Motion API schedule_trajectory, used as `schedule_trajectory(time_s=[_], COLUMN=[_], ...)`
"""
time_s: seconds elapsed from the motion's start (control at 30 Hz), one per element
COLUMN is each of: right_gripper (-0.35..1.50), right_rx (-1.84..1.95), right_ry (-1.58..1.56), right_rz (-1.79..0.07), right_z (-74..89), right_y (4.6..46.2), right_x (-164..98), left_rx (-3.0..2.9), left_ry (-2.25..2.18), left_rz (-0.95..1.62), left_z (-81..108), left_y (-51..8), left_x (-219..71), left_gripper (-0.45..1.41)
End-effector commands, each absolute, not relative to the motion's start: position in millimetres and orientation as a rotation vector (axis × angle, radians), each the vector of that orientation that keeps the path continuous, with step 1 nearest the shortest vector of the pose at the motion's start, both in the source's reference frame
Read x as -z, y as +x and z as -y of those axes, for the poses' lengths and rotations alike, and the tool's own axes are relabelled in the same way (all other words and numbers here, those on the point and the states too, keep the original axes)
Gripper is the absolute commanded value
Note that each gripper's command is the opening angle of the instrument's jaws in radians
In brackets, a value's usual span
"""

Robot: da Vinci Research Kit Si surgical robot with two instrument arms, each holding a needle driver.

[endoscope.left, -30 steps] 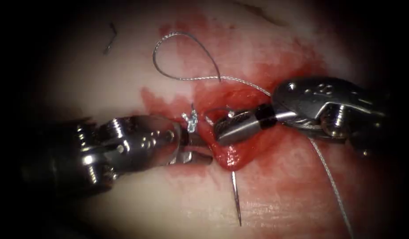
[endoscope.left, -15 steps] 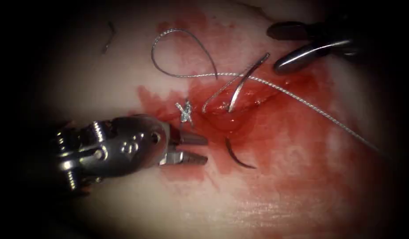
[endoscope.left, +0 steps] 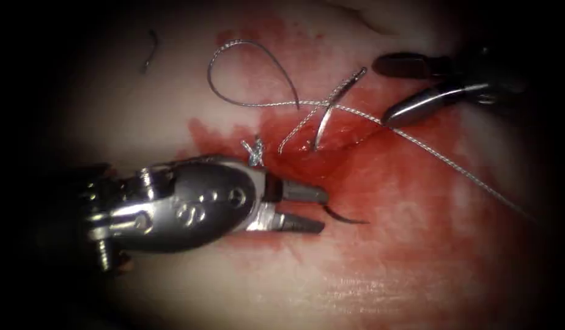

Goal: Wound Closure

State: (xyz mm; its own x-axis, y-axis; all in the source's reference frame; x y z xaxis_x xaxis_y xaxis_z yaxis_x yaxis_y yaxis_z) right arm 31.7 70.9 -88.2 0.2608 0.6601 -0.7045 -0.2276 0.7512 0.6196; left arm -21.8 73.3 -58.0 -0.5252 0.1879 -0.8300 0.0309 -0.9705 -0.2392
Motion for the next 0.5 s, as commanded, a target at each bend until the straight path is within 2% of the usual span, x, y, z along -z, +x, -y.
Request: schedule_trajectory(time_s=[0.03, 0.5], right_gripper=[1.25, 1.25], right_rx=[-0.624, -0.618], right_ry=[0.44, 0.446], right_rz=[-1.165, -1.17], right_z=[-70.9, -70.4], right_y=[32.6, 33.1], right_x=[87.7, 87.8], left_rx=[-2.643, -2.653], left_ry=[-1.479, -1.476], left_rz=[0.34, 0.292], left_z=[-73.8, -74.3], left_y=[-22.3, -24.5], left_x=[57.8, 54.7], left_gripper=[0.41, 0.39])
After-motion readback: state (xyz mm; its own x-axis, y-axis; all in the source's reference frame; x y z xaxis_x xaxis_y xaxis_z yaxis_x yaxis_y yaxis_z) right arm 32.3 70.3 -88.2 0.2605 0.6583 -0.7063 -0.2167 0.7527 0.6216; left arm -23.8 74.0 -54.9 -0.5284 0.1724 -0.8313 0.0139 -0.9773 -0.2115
